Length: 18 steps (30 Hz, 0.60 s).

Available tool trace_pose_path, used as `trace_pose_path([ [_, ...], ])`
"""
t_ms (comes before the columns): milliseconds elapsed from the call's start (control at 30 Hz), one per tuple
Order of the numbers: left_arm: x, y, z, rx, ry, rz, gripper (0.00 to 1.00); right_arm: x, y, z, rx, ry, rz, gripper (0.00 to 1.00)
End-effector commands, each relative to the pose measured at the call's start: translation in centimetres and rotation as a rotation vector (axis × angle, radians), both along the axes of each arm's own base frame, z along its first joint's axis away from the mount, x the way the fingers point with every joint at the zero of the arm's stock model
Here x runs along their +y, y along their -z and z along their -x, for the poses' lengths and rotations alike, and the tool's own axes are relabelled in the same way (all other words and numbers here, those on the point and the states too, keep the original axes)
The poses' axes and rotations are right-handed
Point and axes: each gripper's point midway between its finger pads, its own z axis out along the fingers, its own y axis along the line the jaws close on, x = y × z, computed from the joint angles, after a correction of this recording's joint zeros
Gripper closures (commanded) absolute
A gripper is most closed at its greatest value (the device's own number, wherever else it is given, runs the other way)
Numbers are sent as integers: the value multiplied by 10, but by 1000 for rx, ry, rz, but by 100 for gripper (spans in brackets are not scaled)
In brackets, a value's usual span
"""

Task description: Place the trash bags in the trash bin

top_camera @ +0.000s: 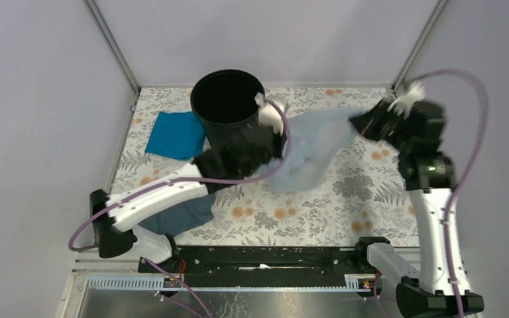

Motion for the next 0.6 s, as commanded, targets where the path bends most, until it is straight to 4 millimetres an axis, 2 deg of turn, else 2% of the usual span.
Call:
trace_pose_path([
  [0,-17,-276,35,-384,171,529,100,-6,-200,7,-504,9,60,100],
  [33,-17,-294,48,-426,200,560,100,-6,-224,18,-569,7,53,100],
  [67,-15,-304,57,-454,213,585,100,-5,-239,28,-619,3,44,100],
  [100,-12,-301,59,-465,202,601,100,-4,-243,36,-654,-1,36,100],
  [133,-9,-289,54,-463,163,594,100,-2,-239,41,-666,-6,24,100],
  [167,-8,-263,46,-448,115,563,100,-2,-214,37,-633,-6,17,100],
  [233,-8,-189,23,-375,-19,429,100,0,-146,25,-503,-6,-2,100],
  [300,-5,-93,11,-255,-85,207,100,2,-47,14,-271,-3,-18,100],
  [333,1,-50,9,-194,-120,127,100,4,-1,15,-161,-13,-30,100],
  [367,8,-15,11,-129,-151,84,100,8,39,20,-63,-20,-51,100],
  [400,14,9,14,-82,-163,60,100,11,66,26,0,-31,-71,100],
  [433,17,23,19,-48,-163,57,100,13,82,32,34,-36,-84,100],
  [467,16,26,23,-35,-139,66,100,13,85,34,33,-34,-86,100],
  [500,13,20,26,-40,-112,93,100,11,79,33,8,-27,-78,100],
  [567,6,-18,22,-107,-66,122,100,5,45,25,-70,-16,-31,100],
])
